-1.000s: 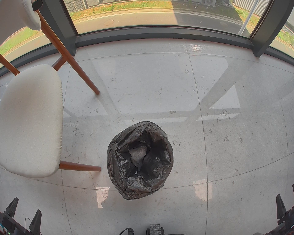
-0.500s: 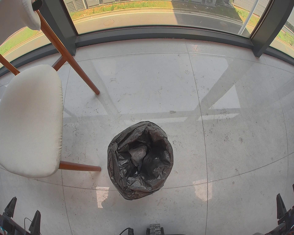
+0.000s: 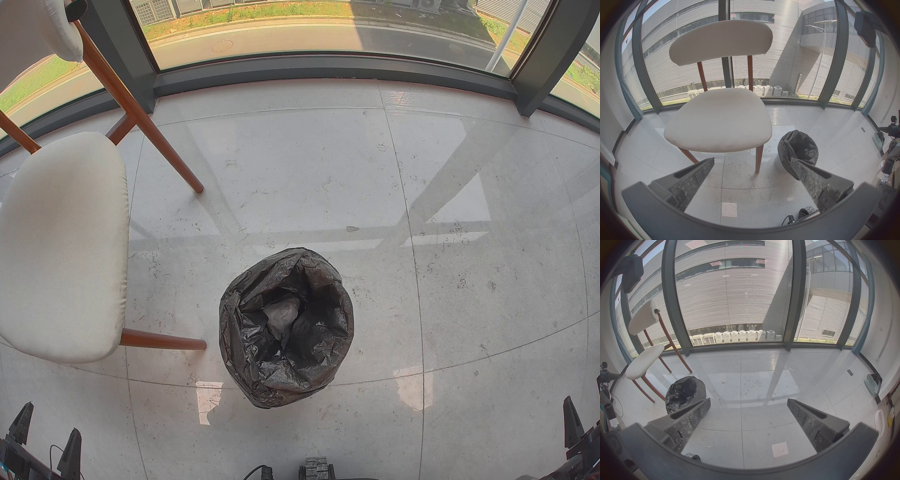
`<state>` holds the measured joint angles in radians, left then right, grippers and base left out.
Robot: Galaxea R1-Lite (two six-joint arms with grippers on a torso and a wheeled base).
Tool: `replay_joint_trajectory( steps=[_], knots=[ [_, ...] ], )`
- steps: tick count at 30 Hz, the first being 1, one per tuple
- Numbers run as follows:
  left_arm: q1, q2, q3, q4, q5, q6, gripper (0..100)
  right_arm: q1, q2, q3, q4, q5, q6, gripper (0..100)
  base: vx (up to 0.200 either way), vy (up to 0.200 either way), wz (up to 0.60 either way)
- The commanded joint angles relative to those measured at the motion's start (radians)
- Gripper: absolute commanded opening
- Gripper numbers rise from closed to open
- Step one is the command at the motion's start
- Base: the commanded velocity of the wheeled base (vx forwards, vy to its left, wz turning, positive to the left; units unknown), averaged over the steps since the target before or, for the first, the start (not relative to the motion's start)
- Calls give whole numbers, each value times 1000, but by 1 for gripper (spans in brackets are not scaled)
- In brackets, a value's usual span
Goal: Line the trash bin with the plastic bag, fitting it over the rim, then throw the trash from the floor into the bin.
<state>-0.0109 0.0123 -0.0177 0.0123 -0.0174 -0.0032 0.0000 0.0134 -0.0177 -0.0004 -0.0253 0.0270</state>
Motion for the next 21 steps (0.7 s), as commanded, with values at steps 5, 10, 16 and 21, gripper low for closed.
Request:
replay_joint_trajectory(
  steps=[5,10,16,21],
  knots=[
    [0,-12,15,0,1,0,100,2,-7,18,-7,-1,-4,100,0,0,0],
    [-1,-12,15,1,-1,2,100,2,-6,18,-3,12,-18,100,0,0,0],
    [-1,-12,15,1,-1,2,100,2,-7,18,-3,12,-18,100,0,0,0],
    [-1,-12,15,1,-1,2,100,0,-6,18,-3,12,-18,100,0,0,0]
  ],
)
